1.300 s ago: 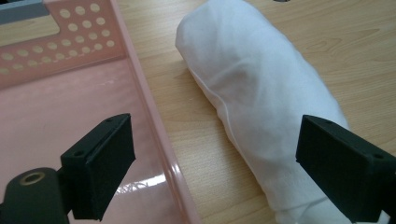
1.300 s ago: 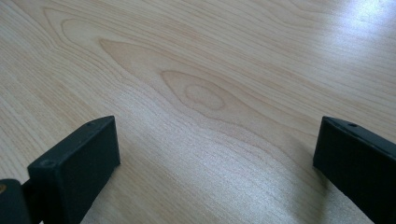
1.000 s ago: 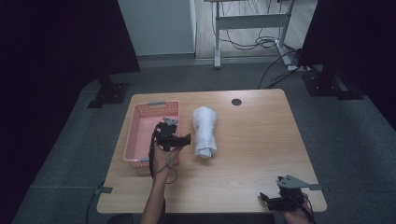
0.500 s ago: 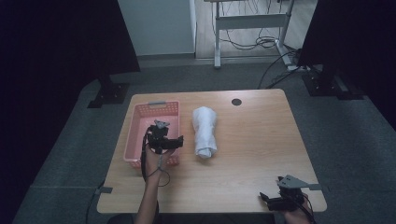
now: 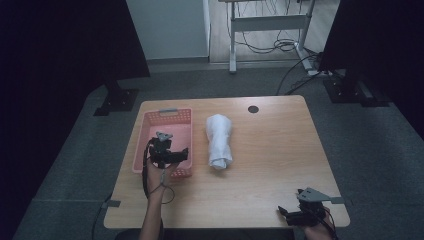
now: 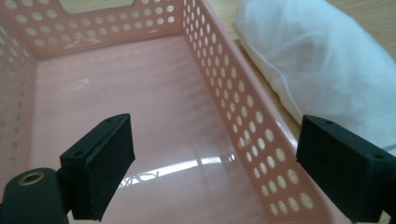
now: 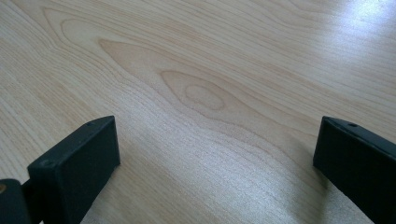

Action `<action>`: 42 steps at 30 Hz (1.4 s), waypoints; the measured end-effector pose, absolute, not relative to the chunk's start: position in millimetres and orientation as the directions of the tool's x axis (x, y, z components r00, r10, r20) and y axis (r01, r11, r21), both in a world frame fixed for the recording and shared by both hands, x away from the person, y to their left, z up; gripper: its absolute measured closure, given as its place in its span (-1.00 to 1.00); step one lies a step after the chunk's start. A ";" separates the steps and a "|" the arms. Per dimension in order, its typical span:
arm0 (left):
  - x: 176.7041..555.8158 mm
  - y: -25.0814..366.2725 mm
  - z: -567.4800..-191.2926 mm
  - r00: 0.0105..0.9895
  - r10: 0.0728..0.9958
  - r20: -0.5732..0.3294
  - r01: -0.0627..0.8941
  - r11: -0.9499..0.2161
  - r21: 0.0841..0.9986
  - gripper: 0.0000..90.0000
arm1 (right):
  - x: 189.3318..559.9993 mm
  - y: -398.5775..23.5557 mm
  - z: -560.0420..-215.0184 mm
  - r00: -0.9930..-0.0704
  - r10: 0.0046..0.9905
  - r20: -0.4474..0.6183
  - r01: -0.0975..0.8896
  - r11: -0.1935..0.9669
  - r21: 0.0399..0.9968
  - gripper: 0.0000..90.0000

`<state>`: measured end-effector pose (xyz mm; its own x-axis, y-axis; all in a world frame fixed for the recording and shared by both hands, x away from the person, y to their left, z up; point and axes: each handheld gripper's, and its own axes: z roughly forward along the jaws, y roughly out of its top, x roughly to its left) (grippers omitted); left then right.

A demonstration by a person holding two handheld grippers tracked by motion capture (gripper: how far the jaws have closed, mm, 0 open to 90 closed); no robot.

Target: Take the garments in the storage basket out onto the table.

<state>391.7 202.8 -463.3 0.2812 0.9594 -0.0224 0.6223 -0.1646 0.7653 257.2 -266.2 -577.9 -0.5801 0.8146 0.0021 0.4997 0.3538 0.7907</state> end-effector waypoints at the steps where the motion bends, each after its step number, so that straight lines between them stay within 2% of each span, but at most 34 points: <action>1: 390.9 204.5 -463.6 0.279 0.960 -0.023 0.623 -0.163 0.765 -0.76 | 257.2 -266.2 -577.9 -0.580 0.815 0.002 0.500 0.354 0.791 -1.00; 42: 347.5 267.1 -474.0 0.244 0.969 -0.045 0.612 -0.117 0.782 -0.76 | 257.3 -266.1 -577.9 -0.578 0.816 0.002 0.500 0.353 0.790 -1.00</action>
